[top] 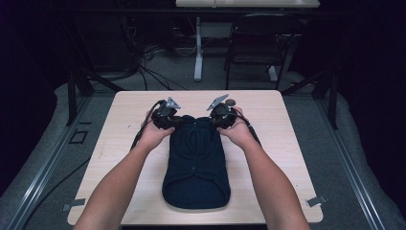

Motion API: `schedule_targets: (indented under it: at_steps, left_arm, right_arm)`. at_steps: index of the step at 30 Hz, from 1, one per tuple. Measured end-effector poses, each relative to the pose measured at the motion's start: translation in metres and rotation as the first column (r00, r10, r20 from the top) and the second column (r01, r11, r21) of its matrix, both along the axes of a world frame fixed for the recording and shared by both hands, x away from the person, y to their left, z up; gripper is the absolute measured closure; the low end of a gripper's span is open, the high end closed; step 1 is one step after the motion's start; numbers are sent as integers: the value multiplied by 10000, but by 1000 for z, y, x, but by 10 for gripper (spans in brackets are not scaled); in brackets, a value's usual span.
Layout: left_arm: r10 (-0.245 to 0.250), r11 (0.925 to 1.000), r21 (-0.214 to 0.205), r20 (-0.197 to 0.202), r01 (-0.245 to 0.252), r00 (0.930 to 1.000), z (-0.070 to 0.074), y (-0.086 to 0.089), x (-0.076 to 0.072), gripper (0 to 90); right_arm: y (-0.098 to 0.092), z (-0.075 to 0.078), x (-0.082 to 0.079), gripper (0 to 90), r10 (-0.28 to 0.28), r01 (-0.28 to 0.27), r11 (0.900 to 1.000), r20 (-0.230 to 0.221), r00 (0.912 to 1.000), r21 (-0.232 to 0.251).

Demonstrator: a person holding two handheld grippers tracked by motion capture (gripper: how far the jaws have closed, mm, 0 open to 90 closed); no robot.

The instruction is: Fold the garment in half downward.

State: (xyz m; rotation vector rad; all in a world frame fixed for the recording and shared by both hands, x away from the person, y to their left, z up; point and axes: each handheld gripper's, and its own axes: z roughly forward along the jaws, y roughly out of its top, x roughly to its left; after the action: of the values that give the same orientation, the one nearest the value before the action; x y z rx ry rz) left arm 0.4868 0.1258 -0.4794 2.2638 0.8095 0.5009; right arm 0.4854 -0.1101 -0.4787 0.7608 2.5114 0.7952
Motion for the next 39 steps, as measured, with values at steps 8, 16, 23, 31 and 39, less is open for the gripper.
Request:
schedule_targets:
  at_steps: [8,16,23,31,39]
  left_arm:
    - [154,9999,-83,723,-149,9973,30,3,2,802]
    - [482,9987,-226,1705,-450,9842,63,7,2,802]
    - [760,9971,-185,2767,-738,9580,74,7,-5,803]
    - [436,9987,140,2427,-484,9691,50,4,-11,803]
    - [88,9975,654,2477,-257,9688,40,2,-18,803]
  right_arm:
    - [5,32,1,803,10,-7,10000,834,9965,-45]
    - [10,63,2,804,-252,229,9996,1752,9842,148]
    - [15,82,-4,802,-516,403,9982,2970,9535,443]
    - [14,58,-4,801,-447,395,9989,2554,9658,256]
    - [15,54,-6,801,-389,334,9991,2474,9681,262]
